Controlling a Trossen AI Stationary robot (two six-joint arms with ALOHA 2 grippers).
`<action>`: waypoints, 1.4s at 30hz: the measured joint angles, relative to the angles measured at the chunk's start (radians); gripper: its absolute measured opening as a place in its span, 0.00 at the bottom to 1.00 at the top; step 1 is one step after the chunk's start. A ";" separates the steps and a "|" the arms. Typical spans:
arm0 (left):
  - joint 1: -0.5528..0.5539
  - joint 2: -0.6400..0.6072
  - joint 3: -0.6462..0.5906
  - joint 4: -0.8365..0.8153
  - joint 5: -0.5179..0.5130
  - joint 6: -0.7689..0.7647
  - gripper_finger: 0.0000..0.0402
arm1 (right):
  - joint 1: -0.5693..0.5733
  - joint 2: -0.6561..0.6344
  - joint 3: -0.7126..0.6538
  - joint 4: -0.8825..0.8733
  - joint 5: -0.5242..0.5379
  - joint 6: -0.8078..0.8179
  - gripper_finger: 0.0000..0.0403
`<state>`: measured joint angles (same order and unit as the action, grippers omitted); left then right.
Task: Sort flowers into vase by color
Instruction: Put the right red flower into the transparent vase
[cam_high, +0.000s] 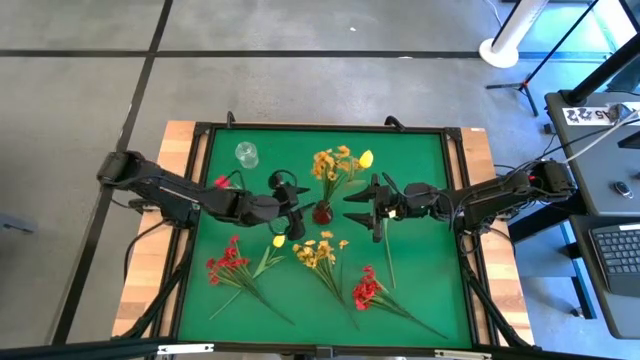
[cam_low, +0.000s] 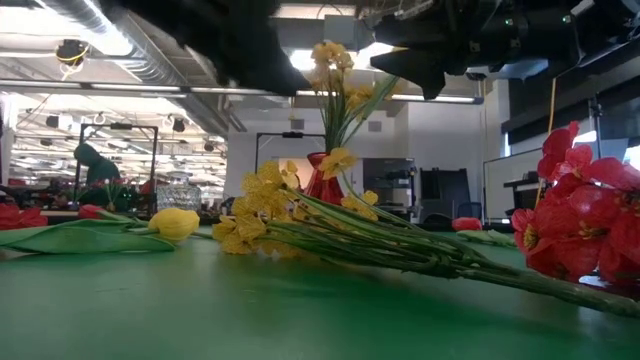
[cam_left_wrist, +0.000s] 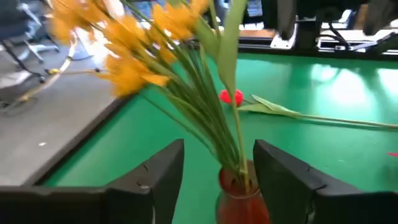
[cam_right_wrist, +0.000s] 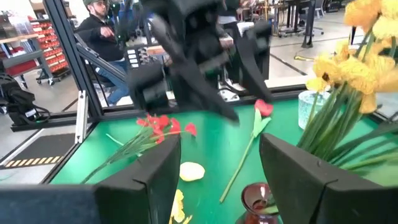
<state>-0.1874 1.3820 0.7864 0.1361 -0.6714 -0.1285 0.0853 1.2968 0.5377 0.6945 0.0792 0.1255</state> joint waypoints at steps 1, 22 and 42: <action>-0.017 -0.029 0.000 -0.037 -0.028 -0.006 0.47 | 0.000 -0.003 0.000 -0.011 0.000 0.001 0.54; -0.169 -0.272 -0.082 -0.727 -0.121 -0.576 0.47 | 0.000 -0.216 0.000 -1.085 0.131 0.629 0.54; -0.037 -0.272 -0.338 0.037 0.225 -0.302 0.47 | -0.009 0.086 0.014 -1.062 0.148 0.840 0.54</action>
<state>-0.2244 1.1099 0.4480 0.1731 -0.4465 -0.4305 0.0761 1.3825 0.5513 -0.3672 0.2276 0.9657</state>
